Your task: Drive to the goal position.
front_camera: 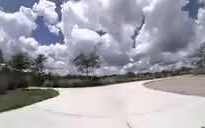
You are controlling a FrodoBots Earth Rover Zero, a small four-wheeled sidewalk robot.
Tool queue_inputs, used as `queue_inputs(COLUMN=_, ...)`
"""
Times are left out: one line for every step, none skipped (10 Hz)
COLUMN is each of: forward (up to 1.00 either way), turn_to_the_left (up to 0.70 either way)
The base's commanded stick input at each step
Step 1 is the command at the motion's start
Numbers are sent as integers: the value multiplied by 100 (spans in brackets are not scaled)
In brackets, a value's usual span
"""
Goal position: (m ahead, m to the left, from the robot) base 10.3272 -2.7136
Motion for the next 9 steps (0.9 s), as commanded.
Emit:
queue_inputs(forward=70, turn_to_the_left=0)
queue_inputs(forward=70, turn_to_the_left=0)
queue_inputs(forward=70, turn_to_the_left=0)
queue_inputs(forward=70, turn_to_the_left=0)
queue_inputs(forward=70, turn_to_the_left=0)
queue_inputs(forward=70, turn_to_the_left=0)
queue_inputs(forward=70, turn_to_the_left=0)
queue_inputs(forward=70, turn_to_the_left=0)
queue_inputs(forward=70, turn_to_the_left=0)
